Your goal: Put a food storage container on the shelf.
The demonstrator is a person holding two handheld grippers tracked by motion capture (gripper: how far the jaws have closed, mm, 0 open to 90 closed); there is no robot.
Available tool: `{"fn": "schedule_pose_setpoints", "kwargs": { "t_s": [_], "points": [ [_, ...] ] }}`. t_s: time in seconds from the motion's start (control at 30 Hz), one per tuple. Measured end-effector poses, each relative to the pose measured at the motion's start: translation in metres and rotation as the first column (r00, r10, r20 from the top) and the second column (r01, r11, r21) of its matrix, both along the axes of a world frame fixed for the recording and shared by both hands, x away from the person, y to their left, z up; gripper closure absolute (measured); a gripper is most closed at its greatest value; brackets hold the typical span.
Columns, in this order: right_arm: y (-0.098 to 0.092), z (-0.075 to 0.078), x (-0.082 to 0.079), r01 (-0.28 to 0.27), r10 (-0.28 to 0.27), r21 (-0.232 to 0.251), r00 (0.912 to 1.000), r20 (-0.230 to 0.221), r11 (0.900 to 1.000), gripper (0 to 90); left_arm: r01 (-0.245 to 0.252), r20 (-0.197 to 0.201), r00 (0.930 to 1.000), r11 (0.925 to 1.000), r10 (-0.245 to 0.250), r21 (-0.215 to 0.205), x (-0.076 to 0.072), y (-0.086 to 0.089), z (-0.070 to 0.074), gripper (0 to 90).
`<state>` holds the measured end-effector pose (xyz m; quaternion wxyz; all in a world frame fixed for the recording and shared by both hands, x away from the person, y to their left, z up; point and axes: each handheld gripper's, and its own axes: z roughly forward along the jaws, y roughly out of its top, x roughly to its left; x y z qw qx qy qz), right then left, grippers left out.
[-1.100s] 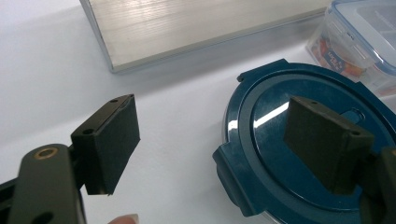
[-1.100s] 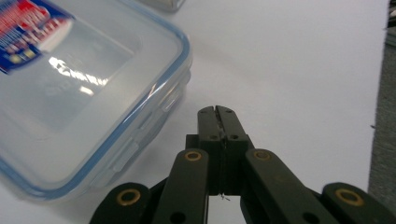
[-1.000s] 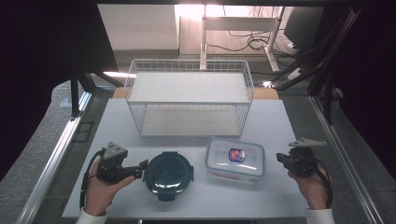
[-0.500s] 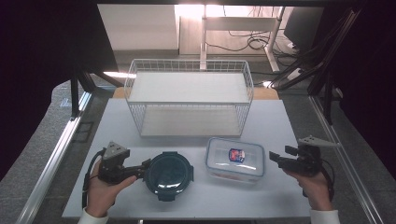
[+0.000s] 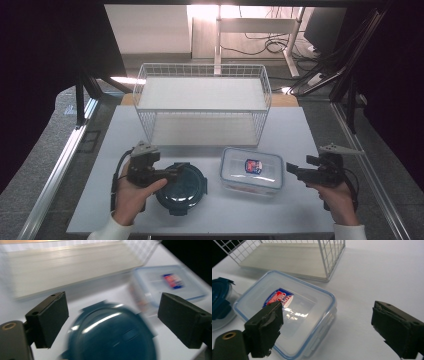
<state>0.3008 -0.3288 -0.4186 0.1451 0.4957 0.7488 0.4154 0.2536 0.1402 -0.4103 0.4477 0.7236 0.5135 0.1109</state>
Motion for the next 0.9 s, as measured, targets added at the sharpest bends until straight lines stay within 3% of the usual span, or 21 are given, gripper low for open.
{"fn": "schedule_pose_setpoints", "kwargs": {
  "t_s": [0.1,0.2,0.27,0.33,0.43,0.53,0.57,0.6,0.67,0.83,0.9],
  "points": [
    [0.002,0.000,0.004,-0.014,0.014,0.016,0.9997,-0.018,1.000,7.4,0.043,-0.044,0.9980,0.9973,-0.046,-0.060,0.012,-0.012,0.002,7.4],
    [0.002,-0.001,0.011,-0.031,0.033,0.040,0.9989,-0.032,0.999,5.6,0.070,-0.073,0.9945,0.9951,-0.076,-0.070,0.025,-0.024,0.003,5.9],
    [0.001,-0.003,0.016,-0.016,0.019,0.064,0.9984,-0.052,0.998,5.0,0.086,-0.102,0.9904,0.9931,-0.094,-0.080,0.040,-0.035,0.004,6.1],
    [0.001,-0.005,0.018,-0.008,0.013,0.072,0.9981,-0.061,0.997,5.0,0.088,-0.114,0.9886,0.9923,-0.098,-0.086,0.045,-0.039,0.003,6.7],
    [0.004,-0.012,0.025,-0.006,0.014,0.082,0.9955,-0.093,0.997,5.0,0.109,-0.161,0.9785,0.9865,-0.128,-0.122,0.065,-0.055,-0.004,8.0],
    [0.008,-0.017,0.027,-0.012,0.020,0.076,0.9943,-0.105,0.997,5.1,0.112,-0.182,0.9740,0.9855,-0.134,-0.128,0.072,-0.062,-0.009,8.7],
    [0.008,-0.018,0.027,-0.016,0.024,0.073,0.9938,-0.108,0.997,5.1,0.120,-0.201,0.9692,0.9858,-0.142,-0.117,0.078,-0.070,-0.015,8.8],
    [0.008,-0.018,0.027,-0.016,0.024,0.073,0.9938,-0.108,0.997,5.1,0.120,-0.201,0.9692,0.9858,-0.142,-0.117,0.078,-0.070,-0.015,8.8],
    [0.008,-0.019,0.027,-0.016,0.025,0.076,0.9932,-0.114,0.997,5.3,0.132,-0.231,0.9601,0.9836,-0.158,-0.123,0.086,-0.081,-0.021,9.0],
    [0.008,-0.022,0.028,-0.023,0.032,0.082,0.9919,-0.123,0.996,5.7,0.140,-0.256,0.9523,0.9832,-0.166,-0.118,0.095,-0.091,-0.027,11.1],
    [0.008,-0.025,0.029,-0.025,0.037,0.089,0.9902,-0.135,0.996,5.7,0.140,-0.277,0.9452,0.9815,-0.172,-0.130,0.099,-0.097,-0.031,11.1]
  ]
}}
